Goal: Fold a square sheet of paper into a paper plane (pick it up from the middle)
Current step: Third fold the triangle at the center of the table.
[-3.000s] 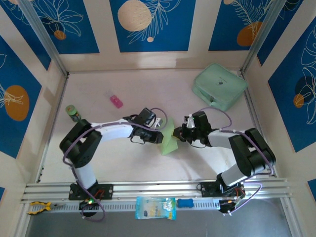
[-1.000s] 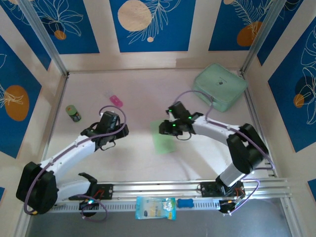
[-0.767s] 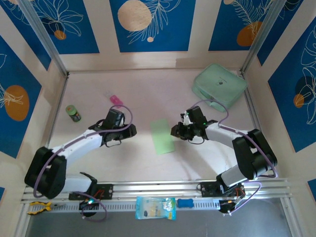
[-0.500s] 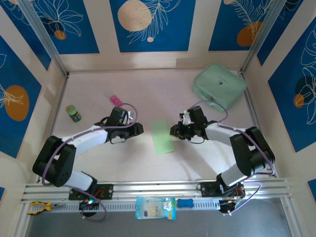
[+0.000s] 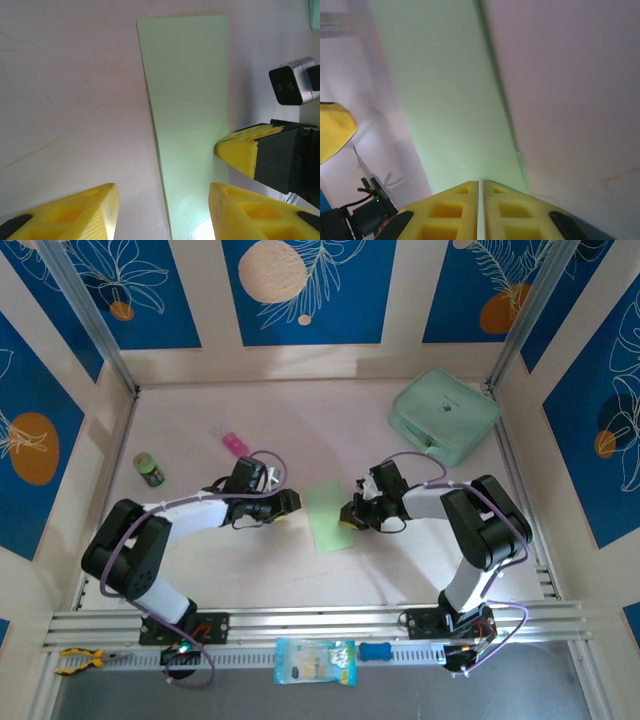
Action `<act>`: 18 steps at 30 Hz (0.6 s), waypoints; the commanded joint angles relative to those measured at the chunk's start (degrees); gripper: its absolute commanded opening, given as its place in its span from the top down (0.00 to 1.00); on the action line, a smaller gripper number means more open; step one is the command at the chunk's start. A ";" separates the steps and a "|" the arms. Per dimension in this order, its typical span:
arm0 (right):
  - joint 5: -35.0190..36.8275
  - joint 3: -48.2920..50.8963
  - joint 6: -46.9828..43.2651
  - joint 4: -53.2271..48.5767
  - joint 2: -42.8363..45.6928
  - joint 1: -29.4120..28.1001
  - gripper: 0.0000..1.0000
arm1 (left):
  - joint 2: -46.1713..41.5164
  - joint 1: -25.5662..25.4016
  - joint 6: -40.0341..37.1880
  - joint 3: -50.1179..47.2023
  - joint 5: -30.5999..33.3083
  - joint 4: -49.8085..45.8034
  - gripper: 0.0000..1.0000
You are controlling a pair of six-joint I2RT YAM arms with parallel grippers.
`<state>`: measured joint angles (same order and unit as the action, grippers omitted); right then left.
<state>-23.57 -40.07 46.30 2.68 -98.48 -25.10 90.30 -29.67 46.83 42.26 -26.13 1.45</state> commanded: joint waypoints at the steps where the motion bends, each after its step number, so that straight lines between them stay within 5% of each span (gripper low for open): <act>1: 2.39 3.44 4.46 1.04 -2.00 0.30 0.88 | 2.32 -1.67 0.86 2.77 -2.37 1.19 0.50; 18: 2.48 5.69 9.04 3.61 -2.44 -0.76 0.90 | 10.59 -5.39 1.14 7.04 -3.18 -0.07 0.59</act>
<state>-24.40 -36.62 54.35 10.17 -98.13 -24.86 99.57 -34.46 47.70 47.59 -28.32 1.50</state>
